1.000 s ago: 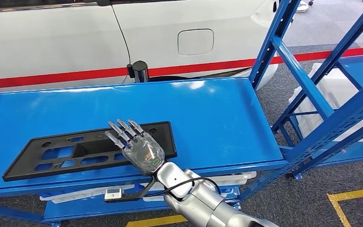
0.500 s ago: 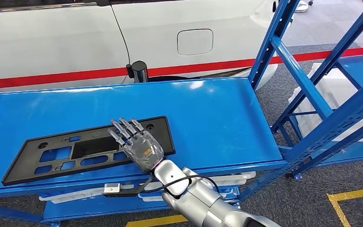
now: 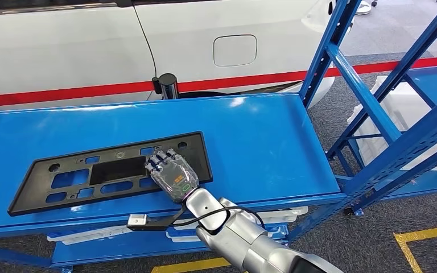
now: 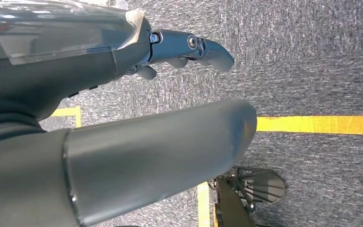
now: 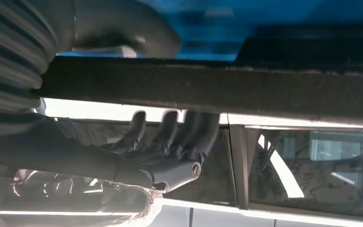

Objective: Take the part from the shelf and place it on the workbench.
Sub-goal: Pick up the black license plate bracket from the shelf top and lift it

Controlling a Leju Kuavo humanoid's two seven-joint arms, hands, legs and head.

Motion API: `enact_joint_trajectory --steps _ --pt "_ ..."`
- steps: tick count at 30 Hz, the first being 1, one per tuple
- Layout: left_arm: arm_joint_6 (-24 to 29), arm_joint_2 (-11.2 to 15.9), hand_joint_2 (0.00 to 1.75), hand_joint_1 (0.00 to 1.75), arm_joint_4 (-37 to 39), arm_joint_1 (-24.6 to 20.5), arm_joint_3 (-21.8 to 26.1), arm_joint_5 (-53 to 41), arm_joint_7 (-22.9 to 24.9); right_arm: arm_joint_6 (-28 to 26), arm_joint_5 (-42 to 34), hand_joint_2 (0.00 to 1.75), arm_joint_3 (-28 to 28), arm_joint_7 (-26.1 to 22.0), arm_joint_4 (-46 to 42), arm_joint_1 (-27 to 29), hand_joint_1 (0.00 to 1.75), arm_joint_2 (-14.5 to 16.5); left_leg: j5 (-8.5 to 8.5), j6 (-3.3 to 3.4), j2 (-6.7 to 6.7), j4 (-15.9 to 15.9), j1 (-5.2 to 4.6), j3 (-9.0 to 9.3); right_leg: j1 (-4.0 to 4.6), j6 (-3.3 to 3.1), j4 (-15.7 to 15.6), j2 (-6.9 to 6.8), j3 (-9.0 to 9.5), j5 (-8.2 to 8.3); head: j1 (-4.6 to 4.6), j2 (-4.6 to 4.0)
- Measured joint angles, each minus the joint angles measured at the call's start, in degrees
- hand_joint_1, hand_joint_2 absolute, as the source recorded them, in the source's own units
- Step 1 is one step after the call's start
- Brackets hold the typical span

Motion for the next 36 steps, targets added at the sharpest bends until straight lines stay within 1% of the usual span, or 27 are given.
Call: enact_joint_trajectory --steps 9,11,13,15,21,26,29,36 --pt "0.31 0.00 0.00 0.00 0.00 0.02 0.68 -0.15 -0.59 -1.45 -0.30 1.75 -1.08 0.01 0.57 -0.76 1.75 0.08 0.00 0.00 0.00 0.00 0.00 0.00 0.00 0.00 0.00 0.01 0.01 0.00 0.01 0.00" --pt "0.44 0.00 0.00 0.00 0.00 0.03 0.81 -0.21 -0.61 -1.81 -1.12 1.75 -1.48 -0.53 0.59 -0.76 1.75 0.09 0.00 0.00 0.00 0.00 0.00 0.00 0.00 -0.01 0.00 0.00 0.00 0.00 0.01 0.00" --pt "0.58 0.00 0.00 0.00 0.00 0.03 0.96 -0.21 -0.62 -2.00 -2.97 1.75 -2.27 -2.12 0.59 -0.76 1.75 0.21 0.00 0.00 0.00 0.00 0.00 0.00 0.00 -0.01 0.00 0.01 0.00 0.00 0.00 0.00" --pt "0.72 0.00 0.00 0.00 0.00 0.02 1.14 -0.24 -0.63 -1.98 -5.98 1.75 -3.63 -4.70 0.53 -0.79 1.75 0.46 0.00 0.00 0.00 0.00 0.00 0.00 0.00 -0.01 0.00 0.01 0.00 0.00 0.00 0.00" --pt "0.91 -0.03 0.00 0.00 0.00 0.02 1.67 -0.47 -0.64 -0.49 -18.27 1.75 -9.80 -14.54 -0.78 -1.24 1.75 1.50 -0.01 -0.01 0.01 0.00 0.00 0.02 0.01 -0.01 0.00 0.02 0.01 0.00 0.00 0.00" --pt "0.98 -0.10 0.00 0.00 0.00 0.04 2.46 -0.96 -0.66 1.61 -30.60 1.75 -14.55 -22.81 -5.32 -1.02 1.75 1.65 0.01 -0.01 0.01 0.00 0.00 -0.03 0.00 -0.01 0.02 0.01 -0.03 0.01 -0.01 0.00" --pt "0.99 -0.13 0.00 0.00 0.00 0.05 2.90 -1.31 -0.67 3.75 -37.27 1.75 -16.42 -24.72 -11.05 -0.93 1.75 1.14 0.01 -0.02 0.01 0.00 0.00 -0.04 0.00 -0.01 0.02 0.00 -0.05 0.00 0.00 0.00" --pt "1.10 -0.16 0.00 0.00 0.00 0.04 4.14 -1.85 -0.72 8.88 -47.24 1.75 -18.07 -25.45 -25.49 0.55 1.75 -1.03 -0.02 -0.03 0.01 0.00 0.00 -0.08 0.00 -0.01 0.01 0.01 -0.10 -0.01 -0.01 0.00"
